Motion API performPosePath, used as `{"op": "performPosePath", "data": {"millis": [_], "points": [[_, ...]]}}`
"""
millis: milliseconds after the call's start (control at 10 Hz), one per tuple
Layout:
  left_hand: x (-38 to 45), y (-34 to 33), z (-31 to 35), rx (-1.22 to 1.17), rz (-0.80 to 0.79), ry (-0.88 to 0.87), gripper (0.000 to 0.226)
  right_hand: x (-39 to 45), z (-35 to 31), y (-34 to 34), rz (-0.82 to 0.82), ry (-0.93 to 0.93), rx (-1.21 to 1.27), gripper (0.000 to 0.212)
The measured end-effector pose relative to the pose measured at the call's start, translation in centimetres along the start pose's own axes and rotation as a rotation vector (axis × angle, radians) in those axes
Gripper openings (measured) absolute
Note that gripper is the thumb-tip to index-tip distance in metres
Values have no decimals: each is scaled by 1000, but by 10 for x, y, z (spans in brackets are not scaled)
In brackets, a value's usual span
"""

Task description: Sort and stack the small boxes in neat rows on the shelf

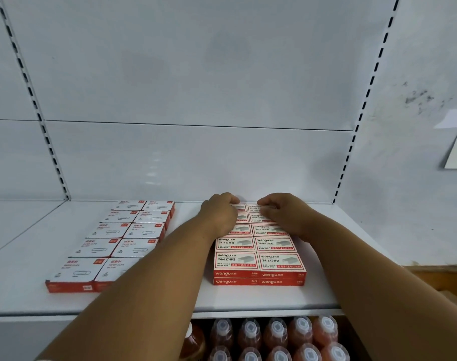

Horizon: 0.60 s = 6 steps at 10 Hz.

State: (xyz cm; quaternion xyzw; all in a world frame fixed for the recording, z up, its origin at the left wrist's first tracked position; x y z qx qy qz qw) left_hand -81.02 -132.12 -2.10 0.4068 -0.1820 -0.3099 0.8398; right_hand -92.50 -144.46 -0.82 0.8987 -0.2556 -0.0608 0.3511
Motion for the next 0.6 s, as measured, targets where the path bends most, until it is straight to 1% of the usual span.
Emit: {"op": "performPosePath", "data": {"millis": [300,400,500,600], "points": [[3,-2,0,32,-27,-7,35,3,-1,-2,-15,7,-65,19],[4,-2,1,52,-40,-10,38,6,-1,0,-26,-13,-51,20],[0,4,3,6,-38,-8,45,3,-3,5,13,-45,-15,25],[-7,12,4,-72,22,6,43,-3,-11,11,84,-22,-69,27]]}}
Point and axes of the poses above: each hand's wrist, its own x-axis towards the middle knuckle, its own y-axis out of the back of the hand, z = x × y, the point moved 7 cm from there along x, towards the middle knuckle, and after that the axes turned 2 degrees about x, right-handed, at the moved point
